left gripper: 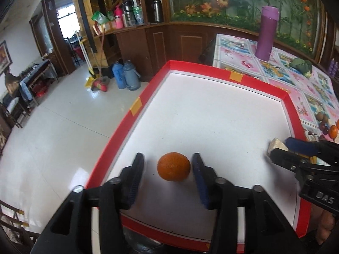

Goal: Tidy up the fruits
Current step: 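Carry both held pieces into the red-rimmed tray and open both tools, then withdraw both open tools from the tray back over the tablecloth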

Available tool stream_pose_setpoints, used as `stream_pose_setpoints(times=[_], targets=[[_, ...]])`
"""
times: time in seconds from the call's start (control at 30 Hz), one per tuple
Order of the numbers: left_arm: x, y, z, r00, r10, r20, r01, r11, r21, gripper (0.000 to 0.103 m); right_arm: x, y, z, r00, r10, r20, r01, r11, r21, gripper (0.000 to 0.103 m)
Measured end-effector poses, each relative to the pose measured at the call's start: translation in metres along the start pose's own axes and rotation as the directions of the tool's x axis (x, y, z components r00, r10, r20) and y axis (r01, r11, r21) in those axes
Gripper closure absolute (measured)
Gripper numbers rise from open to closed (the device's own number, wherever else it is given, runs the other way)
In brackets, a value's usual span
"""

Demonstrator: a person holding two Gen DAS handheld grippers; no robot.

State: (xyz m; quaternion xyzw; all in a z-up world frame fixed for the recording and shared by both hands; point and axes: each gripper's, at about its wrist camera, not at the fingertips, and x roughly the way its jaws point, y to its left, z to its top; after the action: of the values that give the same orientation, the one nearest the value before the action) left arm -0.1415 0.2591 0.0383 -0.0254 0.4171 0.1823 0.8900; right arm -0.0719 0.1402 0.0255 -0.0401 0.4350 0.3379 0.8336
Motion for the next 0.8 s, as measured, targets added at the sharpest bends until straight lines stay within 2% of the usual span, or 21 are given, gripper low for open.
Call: stream_pose_setpoints(times=[0.03, 0.2, 0.33, 0.67, 0.8], targets=[[-0.005, -0.001, -0.001, 1.0, 0.019, 0.013, -0.019, 1.0, 0.001, 0.038, -0.009, -0.004, -0.002, 1.0, -0.002, 0.029, 0.002, 1.0, 0.008, 0.036], [-0.021, -0.012, 0.001, 0.998, 0.043, 0.051, -0.045, 0.999, 0.026, 0.036, -0.046, -0.023, -0.009, 0.991, -0.045, 0.123, 0.04, 0.998, 0.042, 0.034], [-0.035, -0.024, 0.006, 0.996, 0.037, 0.083, -0.04, 0.998, 0.042, 0.032, -0.07, -0.037, -0.019, 0.983, -0.087, 0.16, 0.078, 0.995, 0.065, 0.033], [-0.064, -0.068, 0.012, 0.99, 0.007, 0.139, -0.024, 0.992, 0.123, 0.031, -0.12, -0.087, -0.046, 0.958, -0.167, 0.233, 0.132, 0.979, 0.158, 0.03], [-0.072, -0.087, 0.013, 0.988, -0.001, 0.155, -0.024, 0.987, 0.161, 0.024, -0.137, -0.107, -0.057, 0.95, -0.19, 0.249, 0.139, 0.969, 0.206, 0.03]])
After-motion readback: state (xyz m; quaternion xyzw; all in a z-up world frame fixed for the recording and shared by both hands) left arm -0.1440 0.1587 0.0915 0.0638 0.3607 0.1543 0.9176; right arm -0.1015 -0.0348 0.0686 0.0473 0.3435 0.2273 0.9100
